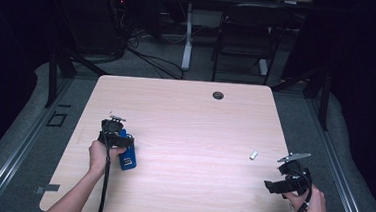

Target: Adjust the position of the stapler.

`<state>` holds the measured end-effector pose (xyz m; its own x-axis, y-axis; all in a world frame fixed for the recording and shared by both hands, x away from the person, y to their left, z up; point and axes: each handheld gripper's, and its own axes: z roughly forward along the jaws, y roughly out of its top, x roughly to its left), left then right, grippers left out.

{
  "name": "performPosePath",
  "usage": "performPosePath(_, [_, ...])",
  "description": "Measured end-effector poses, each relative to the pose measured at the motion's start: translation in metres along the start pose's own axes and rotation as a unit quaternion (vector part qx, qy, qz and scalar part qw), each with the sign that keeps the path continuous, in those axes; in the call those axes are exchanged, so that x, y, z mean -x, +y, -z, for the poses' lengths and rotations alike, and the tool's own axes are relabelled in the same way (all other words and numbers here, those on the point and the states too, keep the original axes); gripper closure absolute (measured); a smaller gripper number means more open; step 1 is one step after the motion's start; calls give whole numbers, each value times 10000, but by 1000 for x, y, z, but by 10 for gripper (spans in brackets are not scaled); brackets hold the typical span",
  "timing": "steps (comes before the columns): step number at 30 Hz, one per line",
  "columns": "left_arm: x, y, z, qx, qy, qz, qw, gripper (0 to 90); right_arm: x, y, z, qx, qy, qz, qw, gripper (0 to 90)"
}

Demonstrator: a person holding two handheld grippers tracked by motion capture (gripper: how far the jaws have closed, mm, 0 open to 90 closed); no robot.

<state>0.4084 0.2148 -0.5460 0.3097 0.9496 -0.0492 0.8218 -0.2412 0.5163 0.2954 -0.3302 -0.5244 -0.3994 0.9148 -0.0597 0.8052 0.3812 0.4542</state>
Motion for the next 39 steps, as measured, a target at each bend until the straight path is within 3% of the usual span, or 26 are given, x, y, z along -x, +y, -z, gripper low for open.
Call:
performPosePath(4, [6,0,2,-35,-154,-243,9996,473,-1,0,0,-5,28,1,10000,77])
performPosePath(7, [9,0,3,-38,-280,-316,9991,504,-1,0,0,-9,14,14,10000,80])
performPosePath(10, [11,-2,4,-78,-213,-177,9996,506,-1,0,1,9,4,30,10000,80])
performPosePath(12, [12,-4,5,-139,-175,-196,9996,462,-1,0,2,-2,10,38,10000,80])
performPosePath(14, [11,-7,6,-146,-241,-159,9995,458,-1,0,1,13,-4,30,10000,80])
performPosePath(19, [15,-7,8,-99,-181,-301,9993,511,-2,1,2,7,7,49,10000,80])
performPosePath(25, [12,-7,8,-77,-245,-370,9990,514,-1,0,1,-7,25,51,10000,81])
performPosePath(39, [0,-6,9,-90,-511,-644,9966,612,-2,1,2,32,14,51,10000,83])
